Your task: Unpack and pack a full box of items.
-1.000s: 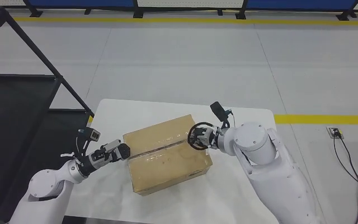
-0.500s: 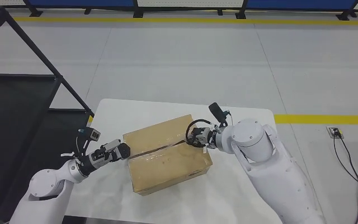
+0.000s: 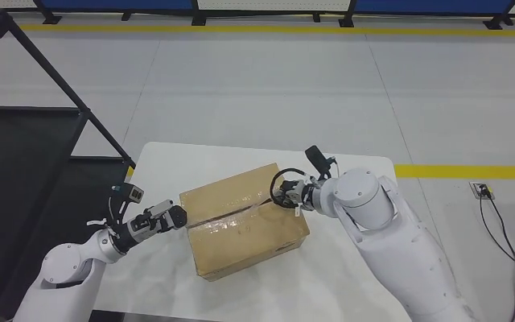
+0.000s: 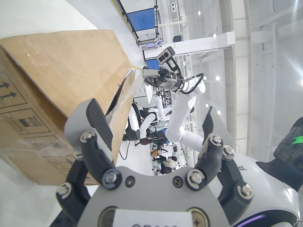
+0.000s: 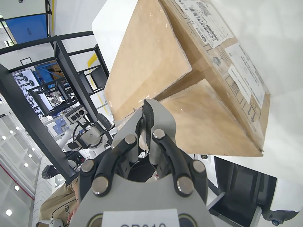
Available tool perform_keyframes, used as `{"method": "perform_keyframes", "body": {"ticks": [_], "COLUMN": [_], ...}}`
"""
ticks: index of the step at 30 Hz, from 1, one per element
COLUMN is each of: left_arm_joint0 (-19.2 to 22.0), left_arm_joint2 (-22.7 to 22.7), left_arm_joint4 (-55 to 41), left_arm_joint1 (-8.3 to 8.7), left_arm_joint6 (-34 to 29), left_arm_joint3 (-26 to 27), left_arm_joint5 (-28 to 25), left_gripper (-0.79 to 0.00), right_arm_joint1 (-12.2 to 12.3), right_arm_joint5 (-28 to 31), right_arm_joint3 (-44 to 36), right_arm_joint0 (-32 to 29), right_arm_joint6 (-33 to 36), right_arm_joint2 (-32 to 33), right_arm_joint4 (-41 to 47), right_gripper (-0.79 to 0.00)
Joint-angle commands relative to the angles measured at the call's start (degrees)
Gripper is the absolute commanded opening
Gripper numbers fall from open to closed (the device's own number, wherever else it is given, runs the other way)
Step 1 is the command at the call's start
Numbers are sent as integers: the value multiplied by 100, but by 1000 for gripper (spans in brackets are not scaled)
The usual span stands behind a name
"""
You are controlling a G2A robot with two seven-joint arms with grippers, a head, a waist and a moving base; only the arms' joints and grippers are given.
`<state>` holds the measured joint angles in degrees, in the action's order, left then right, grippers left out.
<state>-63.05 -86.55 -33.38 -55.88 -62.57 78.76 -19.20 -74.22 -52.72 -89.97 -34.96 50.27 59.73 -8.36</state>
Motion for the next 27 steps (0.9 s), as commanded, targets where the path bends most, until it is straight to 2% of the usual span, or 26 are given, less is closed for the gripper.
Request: {"method": "perform_keyframes", "body": {"ticks": [1, 8, 12, 22, 23, 24, 25, 27], "left_arm_joint0": [2, -98, -121, 204, 231, 253, 272, 301], "left_arm_joint2": [-3, -43, 63, 572, 597, 614, 626, 636], "left_arm_joint4": [0, -250, -112, 312, 333, 349, 357, 350], "left_arm_joint1": [1, 11, -1, -89, -94, -97, -99, -103], "left_arm_joint6": [4, -181, -75, 383, 390, 389, 381, 369], "left_arm_joint3": [3, 261, 313, -60, -104, -146, -186, -241], "left_arm_joint5": [-9, 128, 136, 197, 190, 183, 172, 161], "left_gripper": [0, 0, 0, 0, 0, 0, 0, 0], "right_arm_joint1": [1, 16, 27, 60, 65, 68, 71, 75], "right_arm_joint5": [0, -12, -16, 78, 86, 95, 109, 138], "right_arm_joint3": [31, 92, 92, 151, 172, 189, 205, 225], "right_arm_joint0": [21, 62, 62, 60, 73, 86, 98, 111], "right_arm_joint6": [-24, -82, -109, -119, -120, -113, -111, -122], "right_arm_joint2": [-30, -86, -102, -172, -174, -167, -163, -155], "right_arm_joint4": [11, 72, 106, 188, 182, 204, 219, 255], "right_gripper": [-785, -785, -785, -785, -763, -702, -597, -486]}}
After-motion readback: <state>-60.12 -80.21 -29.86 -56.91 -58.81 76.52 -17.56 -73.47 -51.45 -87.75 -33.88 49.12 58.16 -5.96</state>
